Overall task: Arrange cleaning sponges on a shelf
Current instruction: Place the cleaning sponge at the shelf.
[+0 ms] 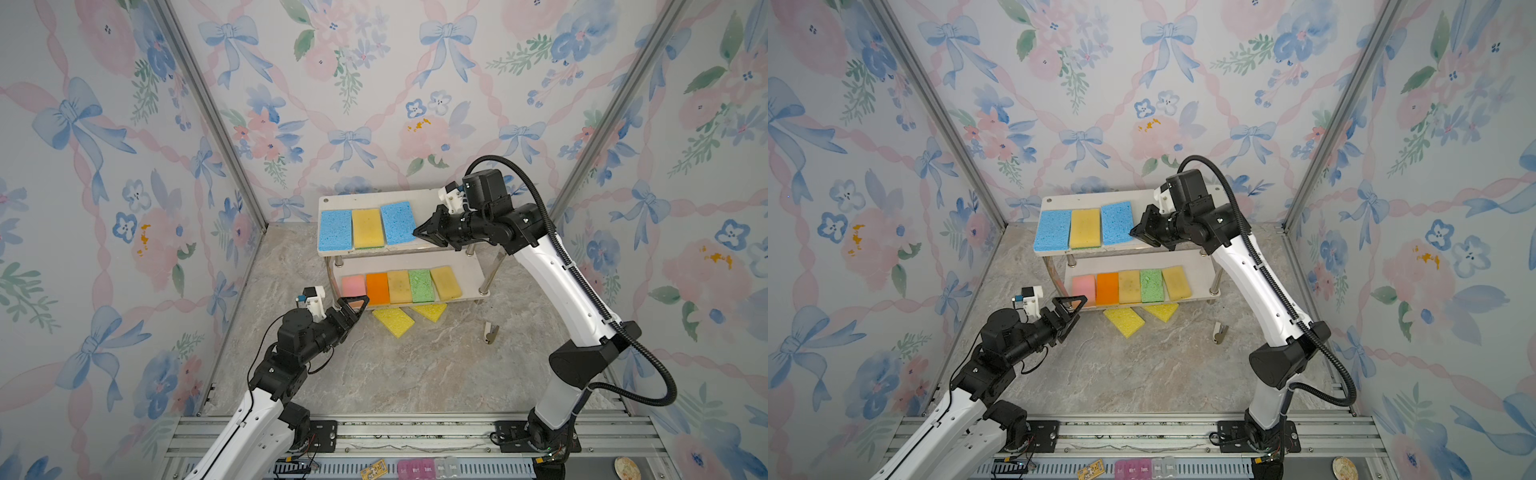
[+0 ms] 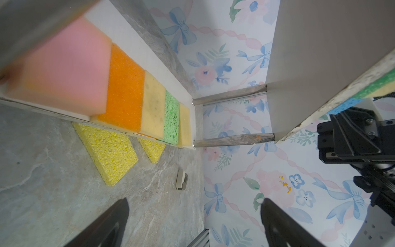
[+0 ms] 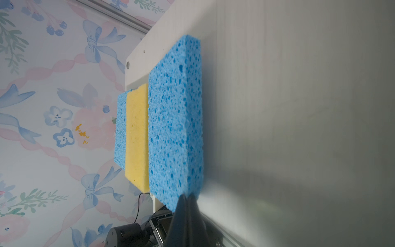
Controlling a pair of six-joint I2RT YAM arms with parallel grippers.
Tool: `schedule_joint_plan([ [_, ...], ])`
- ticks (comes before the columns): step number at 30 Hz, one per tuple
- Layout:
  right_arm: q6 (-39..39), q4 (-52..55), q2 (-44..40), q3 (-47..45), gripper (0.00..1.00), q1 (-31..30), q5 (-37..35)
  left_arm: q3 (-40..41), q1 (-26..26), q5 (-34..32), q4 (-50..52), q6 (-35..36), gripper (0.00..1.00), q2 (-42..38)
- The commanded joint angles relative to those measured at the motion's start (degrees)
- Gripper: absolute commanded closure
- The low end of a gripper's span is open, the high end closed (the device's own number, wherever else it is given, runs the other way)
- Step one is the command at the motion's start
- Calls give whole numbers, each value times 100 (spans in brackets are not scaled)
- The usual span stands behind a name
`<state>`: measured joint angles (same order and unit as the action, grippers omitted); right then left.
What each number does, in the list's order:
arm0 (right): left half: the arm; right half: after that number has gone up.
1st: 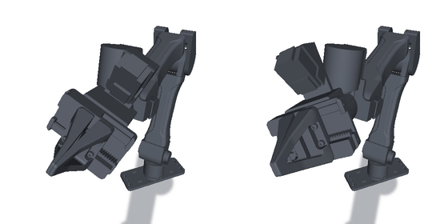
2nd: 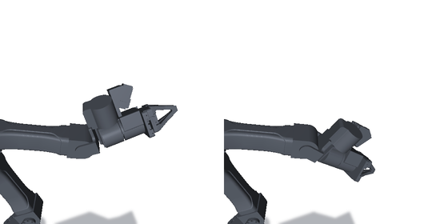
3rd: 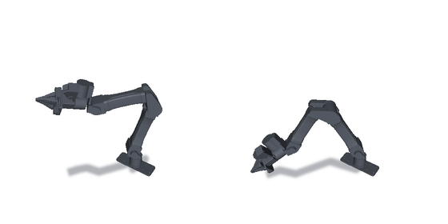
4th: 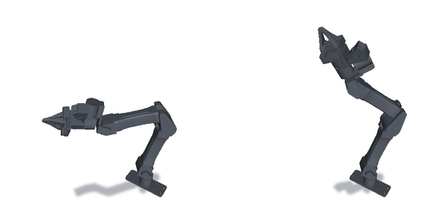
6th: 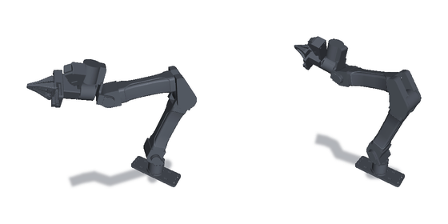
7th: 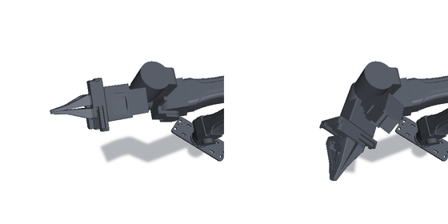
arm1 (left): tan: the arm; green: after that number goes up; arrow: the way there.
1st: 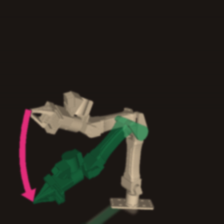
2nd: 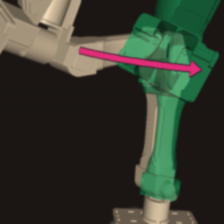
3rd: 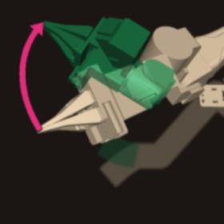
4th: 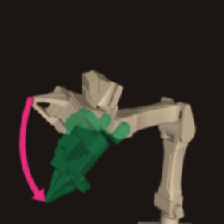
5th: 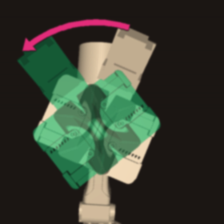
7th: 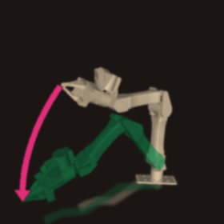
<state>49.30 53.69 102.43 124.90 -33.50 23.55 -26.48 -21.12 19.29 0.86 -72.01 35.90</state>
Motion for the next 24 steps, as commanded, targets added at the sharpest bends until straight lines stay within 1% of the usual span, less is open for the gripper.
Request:
schedule_joint_plan([
  [1,89,-222,-171,-154,100,-39,-70,-115,69,214,55,160,2,38],
  [7,170,-377,-214,-325,100,-60,-35,-94,144,283,67,157,2,22],
  [8,168,-396,-230,-350,98,-67,-18,-92,168,292,60,156,2,9],
  [10,185,-431,-276,-410,88,-69,-4,-81,194,312,58,159,2,13],
  [12,191,-440,-334,-487,73,-70,-25,-94,220,336,63,159,2,18],
  [14,186,-447,-386,-549,68,-77,-41,-96,243,364,61,164,2,30],
  [19,151,-430,-477,-630,61,-74,-61,-117,264,400,55,181,2,53],
  [24,-97,-119,-615,-575,49,-52,-224,-97,271,401,59,195,2,57],
])
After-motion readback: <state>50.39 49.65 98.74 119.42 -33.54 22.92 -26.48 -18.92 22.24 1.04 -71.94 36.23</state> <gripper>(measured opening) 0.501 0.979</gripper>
